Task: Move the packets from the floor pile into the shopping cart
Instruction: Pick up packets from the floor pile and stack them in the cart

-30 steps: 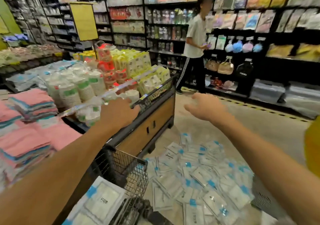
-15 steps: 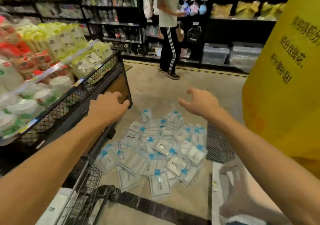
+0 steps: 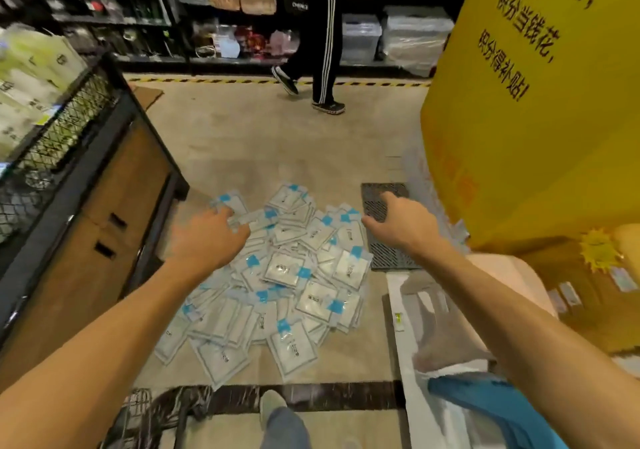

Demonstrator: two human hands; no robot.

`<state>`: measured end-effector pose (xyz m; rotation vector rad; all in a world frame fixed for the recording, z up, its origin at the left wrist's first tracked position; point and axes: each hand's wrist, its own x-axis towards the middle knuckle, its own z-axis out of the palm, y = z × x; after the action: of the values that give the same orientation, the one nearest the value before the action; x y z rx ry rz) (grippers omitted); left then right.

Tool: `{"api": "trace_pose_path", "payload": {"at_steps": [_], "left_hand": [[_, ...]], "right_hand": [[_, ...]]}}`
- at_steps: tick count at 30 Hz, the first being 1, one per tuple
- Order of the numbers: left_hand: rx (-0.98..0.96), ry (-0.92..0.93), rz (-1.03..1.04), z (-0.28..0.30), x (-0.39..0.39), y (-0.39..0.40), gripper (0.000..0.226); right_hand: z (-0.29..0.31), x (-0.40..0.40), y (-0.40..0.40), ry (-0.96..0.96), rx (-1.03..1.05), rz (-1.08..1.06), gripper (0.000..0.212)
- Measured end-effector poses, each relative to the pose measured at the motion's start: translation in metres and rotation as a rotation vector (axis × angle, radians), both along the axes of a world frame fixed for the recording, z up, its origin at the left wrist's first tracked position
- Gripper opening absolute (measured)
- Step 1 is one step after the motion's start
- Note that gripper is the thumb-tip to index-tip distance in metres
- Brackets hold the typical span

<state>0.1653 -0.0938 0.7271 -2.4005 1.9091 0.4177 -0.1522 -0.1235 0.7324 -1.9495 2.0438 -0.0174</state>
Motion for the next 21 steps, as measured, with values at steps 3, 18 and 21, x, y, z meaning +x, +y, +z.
{"api": "trace_pose_path", "payload": {"at_steps": [3, 18, 21], "left_hand": [[0.015, 0.009, -0.028, -0.044, 0.015, -0.027, 0.063], [0.140, 0.093, 0.060, -0.418, 0.035, -0.044, 0.071], [0.228, 0.077, 0.082, -0.520, 0.031, -0.021, 0.061]], "right_hand": [[-0.038, 0.011, -0.014, 0.032, 0.017, -0.075, 0.068], [-0.406, 0.066, -0.079, 0.033, 0.282, -0.137, 0.061], [-0.512, 0.071, -0.077, 0.067, 0.372, -0.122, 0.066]]}}
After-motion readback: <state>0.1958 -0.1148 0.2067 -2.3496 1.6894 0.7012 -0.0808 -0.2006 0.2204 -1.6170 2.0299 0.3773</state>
